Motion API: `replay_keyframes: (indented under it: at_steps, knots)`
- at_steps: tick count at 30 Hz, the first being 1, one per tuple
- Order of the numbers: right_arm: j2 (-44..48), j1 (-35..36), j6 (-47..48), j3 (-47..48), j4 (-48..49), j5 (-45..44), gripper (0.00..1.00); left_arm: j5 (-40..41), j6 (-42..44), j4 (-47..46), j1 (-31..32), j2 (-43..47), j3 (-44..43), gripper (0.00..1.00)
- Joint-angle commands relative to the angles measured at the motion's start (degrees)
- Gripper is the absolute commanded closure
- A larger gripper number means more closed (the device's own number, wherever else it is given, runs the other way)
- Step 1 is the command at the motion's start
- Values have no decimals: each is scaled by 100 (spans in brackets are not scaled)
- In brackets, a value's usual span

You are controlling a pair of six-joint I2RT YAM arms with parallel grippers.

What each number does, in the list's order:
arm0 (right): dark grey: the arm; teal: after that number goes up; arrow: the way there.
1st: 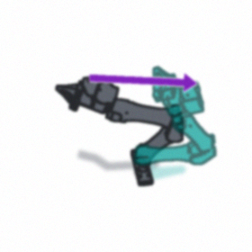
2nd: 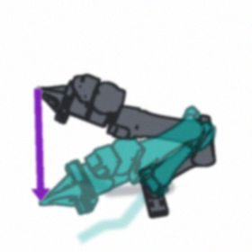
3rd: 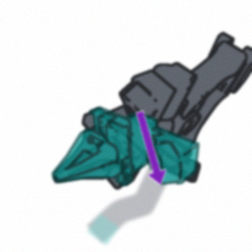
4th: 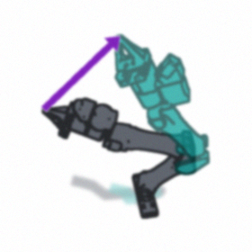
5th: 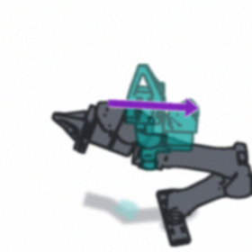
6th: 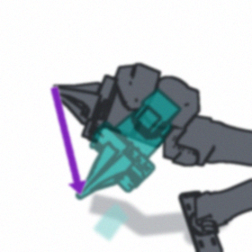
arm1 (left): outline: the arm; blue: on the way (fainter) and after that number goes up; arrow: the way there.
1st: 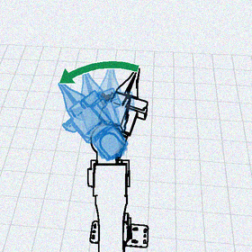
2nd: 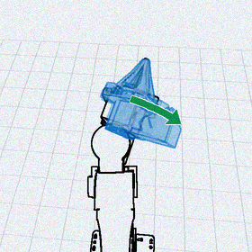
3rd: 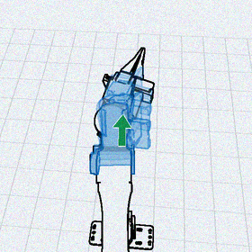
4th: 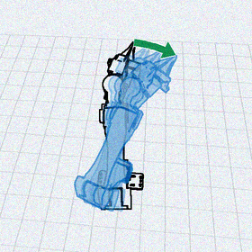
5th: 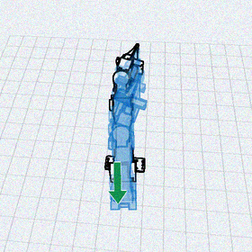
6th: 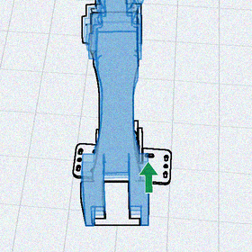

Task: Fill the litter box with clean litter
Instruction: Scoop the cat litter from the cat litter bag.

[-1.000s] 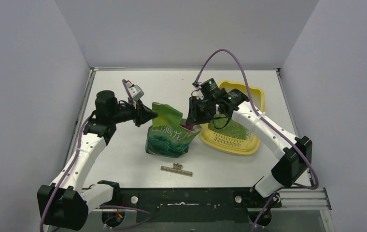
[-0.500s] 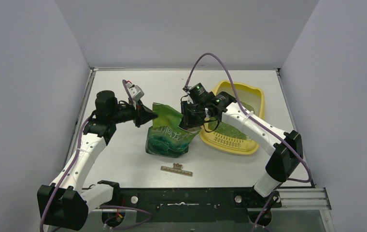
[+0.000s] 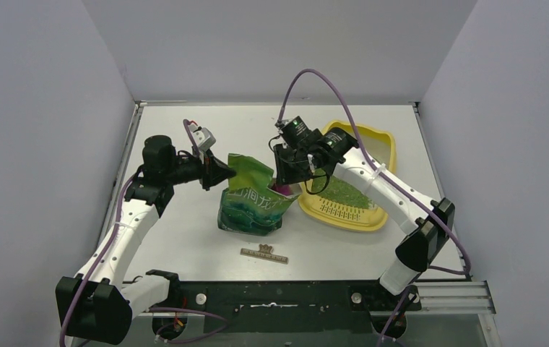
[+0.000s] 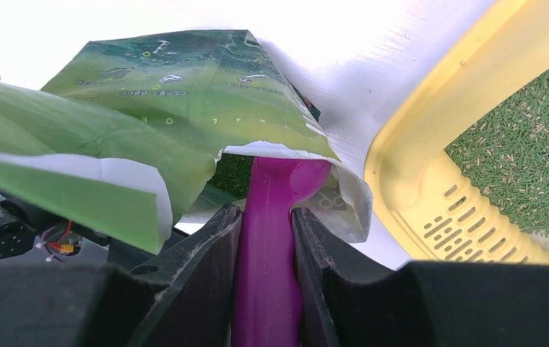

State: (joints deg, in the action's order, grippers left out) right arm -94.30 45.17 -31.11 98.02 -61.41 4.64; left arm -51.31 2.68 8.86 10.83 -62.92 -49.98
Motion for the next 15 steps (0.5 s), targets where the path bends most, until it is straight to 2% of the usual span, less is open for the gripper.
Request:
replay_keyframes:
  at_steps: [1, 8, 10, 11, 12, 13, 15]
  knots:
    - [-311, 149, 175, -177, -334, -517, 100, -37, 99, -91, 15, -15, -90, 100]
    - [-634, 212, 135, -186, -282, -509, 100, -31, 104, -95, 12, -11, -86, 100]
    - [-589, 194, 199, -257, -100, -138, 100, -15, 103, -126, 16, -3, -62, 100]
    - [-526, 169, 205, -310, 40, 87, 100, -5, 102, -135, 16, -8, -50, 92]
    - [-453, 142, 192, -358, 208, 292, 100, -2, 94, -164, 16, -10, -41, 79]
    - [-380, 115, 173, -365, 345, 489, 100, 6, 67, -193, 16, -11, -31, 73]
    - [-243, 66, 146, -335, 590, 973, 100, 5, 49, -217, 15, -19, -13, 69]
